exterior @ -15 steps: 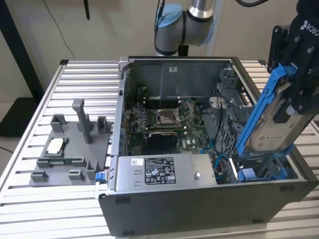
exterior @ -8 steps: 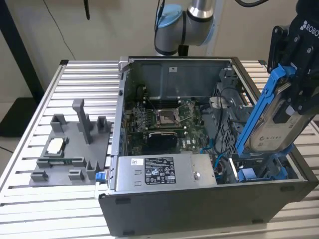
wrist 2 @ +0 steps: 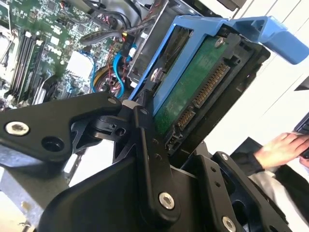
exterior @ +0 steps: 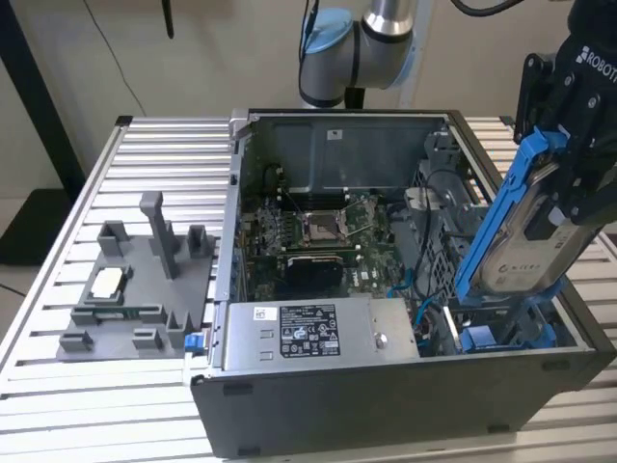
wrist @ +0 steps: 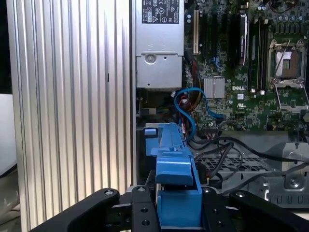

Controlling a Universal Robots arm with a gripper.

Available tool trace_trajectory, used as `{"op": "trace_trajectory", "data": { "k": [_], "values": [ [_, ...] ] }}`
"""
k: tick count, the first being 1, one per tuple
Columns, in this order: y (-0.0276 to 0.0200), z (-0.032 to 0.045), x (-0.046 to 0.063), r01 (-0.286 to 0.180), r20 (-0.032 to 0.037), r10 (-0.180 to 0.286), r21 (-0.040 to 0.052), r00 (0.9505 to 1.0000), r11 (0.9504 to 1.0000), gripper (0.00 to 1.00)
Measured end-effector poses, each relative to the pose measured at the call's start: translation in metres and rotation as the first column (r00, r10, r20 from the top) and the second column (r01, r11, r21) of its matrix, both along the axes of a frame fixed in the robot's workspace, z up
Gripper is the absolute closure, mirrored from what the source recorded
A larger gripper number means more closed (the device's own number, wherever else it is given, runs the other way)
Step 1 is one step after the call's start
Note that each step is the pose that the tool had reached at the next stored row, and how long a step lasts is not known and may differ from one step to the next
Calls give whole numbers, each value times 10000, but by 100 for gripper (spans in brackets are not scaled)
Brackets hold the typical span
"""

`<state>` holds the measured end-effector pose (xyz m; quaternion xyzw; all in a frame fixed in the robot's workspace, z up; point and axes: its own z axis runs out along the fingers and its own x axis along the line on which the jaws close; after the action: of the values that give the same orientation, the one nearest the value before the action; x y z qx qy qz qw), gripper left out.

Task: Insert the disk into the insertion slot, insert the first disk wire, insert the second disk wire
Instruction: 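Insert the disk into the insertion slot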

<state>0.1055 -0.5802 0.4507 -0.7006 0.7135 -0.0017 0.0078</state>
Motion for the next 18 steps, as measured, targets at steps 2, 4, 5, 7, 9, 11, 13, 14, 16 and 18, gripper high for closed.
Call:
{"op": "trace_trajectory", "data": {
  "k": [2,4,5,7,9,11,13,14,16,18],
  "values": [
    [1,-31,0,0,0,0,49,10000,10000,67],
    [2,-64,5,-1,0,1,67,10000,10000,67],
    [2,-79,10,-2,0,2,67,10000,10000,67],
    [3,-108,17,-3,0,3,67,10000,10000,67],
    [4,-126,25,-5,0,5,67,10000,10000,67],
    [3,-136,27,-4,0,4,66,10000,10000,67],
    [3,-137,28,-5,0,5,67,10000,10000,67],
    [3,-139,28,-5,0,5,70,10000,10000,67],
    [4,-141,28,-5,0,5,69,10000,10000,67],
    [3,-146,28,-5,0,5,69,10000,10000,67]
  ]
}}
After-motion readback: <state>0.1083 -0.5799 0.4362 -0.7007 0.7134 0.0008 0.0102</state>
